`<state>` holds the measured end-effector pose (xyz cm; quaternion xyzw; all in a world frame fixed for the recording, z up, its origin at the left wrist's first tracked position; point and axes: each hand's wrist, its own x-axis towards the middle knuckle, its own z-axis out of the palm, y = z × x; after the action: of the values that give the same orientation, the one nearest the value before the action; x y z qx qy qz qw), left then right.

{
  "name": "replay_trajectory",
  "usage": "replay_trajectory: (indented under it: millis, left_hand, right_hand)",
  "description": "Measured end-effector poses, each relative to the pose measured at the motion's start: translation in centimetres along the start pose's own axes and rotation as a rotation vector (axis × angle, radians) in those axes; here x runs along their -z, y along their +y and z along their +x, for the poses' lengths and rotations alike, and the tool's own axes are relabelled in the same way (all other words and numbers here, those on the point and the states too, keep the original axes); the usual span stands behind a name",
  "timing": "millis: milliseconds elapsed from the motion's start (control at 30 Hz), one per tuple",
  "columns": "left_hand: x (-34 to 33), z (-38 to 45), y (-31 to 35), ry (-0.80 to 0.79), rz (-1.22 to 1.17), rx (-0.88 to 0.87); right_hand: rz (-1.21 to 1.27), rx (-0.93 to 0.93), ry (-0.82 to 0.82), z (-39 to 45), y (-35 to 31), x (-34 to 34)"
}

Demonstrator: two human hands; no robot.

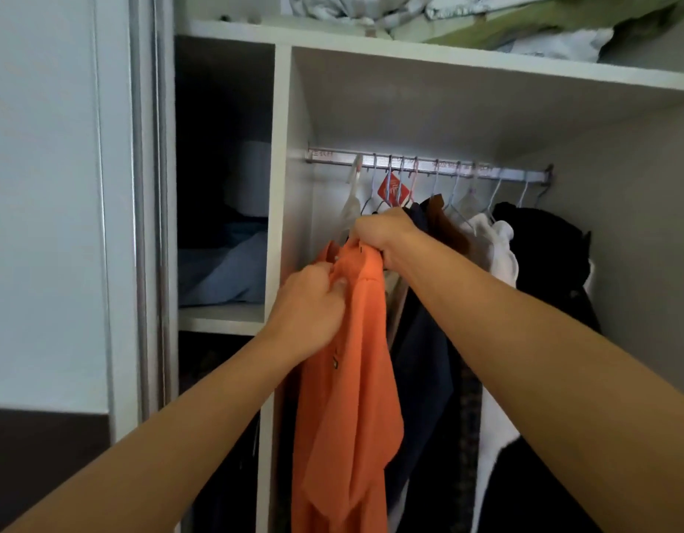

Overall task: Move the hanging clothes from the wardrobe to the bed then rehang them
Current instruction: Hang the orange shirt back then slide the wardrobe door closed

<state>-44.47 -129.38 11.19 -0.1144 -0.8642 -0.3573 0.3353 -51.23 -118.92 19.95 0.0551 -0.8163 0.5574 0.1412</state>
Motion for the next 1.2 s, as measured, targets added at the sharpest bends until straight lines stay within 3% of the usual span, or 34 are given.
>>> replay_trajectory:
  millis: [267,500,1033,1200]
  left_hand:
    - [-0.2,3.7,-1.7,0.104,-0.100,-0.049]
    - [-0.8,5.2,-2.0,0.107,-0.157,-0.007]
    - [-2.4,5.7,-2.1,0.141,0.010,0.027]
    - [-2.8,5.0,-2.1,0.124,0.062,0.045]
  right_hand:
    - [0.025,-0.002,0.168,6.8,-0.7,-3.2]
    - [-0.129,0.071,0.240,10.1,-2.7,-3.0]
    - [-0.301,0.124,0.183,14.0,-1.0,-3.5]
    - [-0.324,0.133,0.084,13.3,-0.8,-3.2]
